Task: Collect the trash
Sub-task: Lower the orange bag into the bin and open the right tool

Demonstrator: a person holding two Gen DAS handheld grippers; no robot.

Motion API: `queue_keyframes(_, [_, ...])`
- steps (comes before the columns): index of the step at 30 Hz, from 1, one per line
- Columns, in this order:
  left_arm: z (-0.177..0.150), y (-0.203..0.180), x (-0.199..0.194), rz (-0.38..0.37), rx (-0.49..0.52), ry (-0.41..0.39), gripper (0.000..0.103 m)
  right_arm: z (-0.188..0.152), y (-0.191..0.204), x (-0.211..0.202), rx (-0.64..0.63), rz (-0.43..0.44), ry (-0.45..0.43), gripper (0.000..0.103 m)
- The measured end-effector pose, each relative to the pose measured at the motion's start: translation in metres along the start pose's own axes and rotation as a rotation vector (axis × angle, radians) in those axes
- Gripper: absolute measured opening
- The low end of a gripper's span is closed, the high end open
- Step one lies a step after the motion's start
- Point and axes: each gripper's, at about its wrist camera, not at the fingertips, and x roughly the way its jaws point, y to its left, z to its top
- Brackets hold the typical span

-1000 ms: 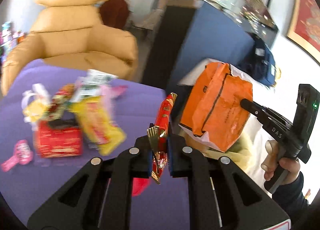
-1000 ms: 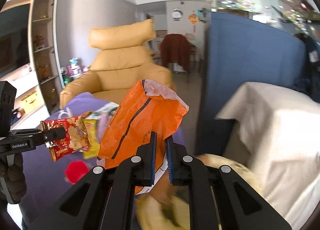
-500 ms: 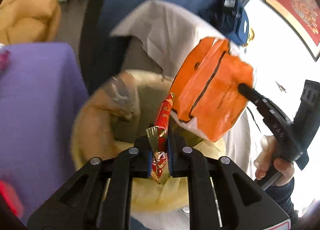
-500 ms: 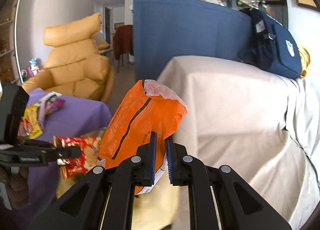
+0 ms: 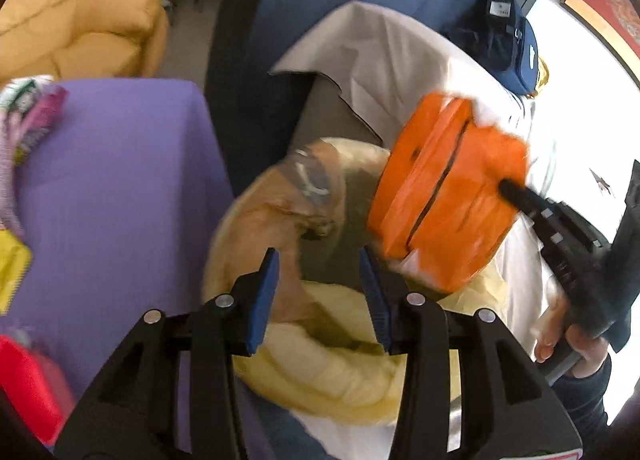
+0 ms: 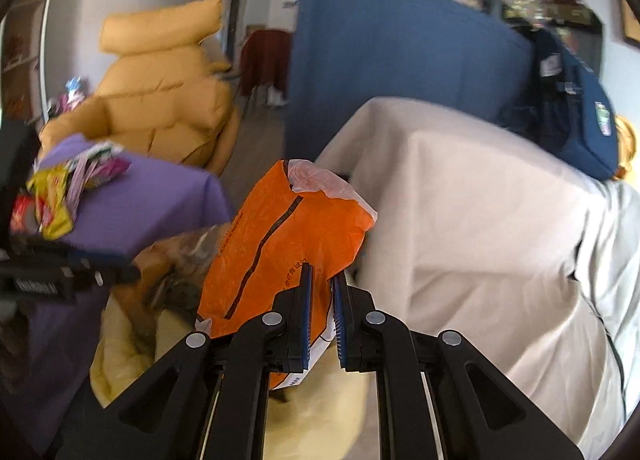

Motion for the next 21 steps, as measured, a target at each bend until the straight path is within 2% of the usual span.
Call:
queue_keyframes(5, [-0.007,0.01,-0.03,0.05,0.029,-0.046,0.04,-0.013,0.041,0.023,-0.069,0.076,0.133,0.011])
queue_keyframes(11, [-0.016,0.036,-0.068,0.11,0.054,-0.132,0.041,-0.019,0.061,0.042,-0.051,0.137,0.24,0.011])
queue_keyframes(16, [-0.026,0.067,-0.095,0.145,0.003,-0.172,0.041,-0.019,0.063,0.043,-0.021,0.154,0.264,0.011])
queue_keyframes(21, [-0.037,0.101,-0.121,0.178,-0.09,-0.214,0.041,-0.014,0.055,0.037,0.041,0.166,0.252,0.012])
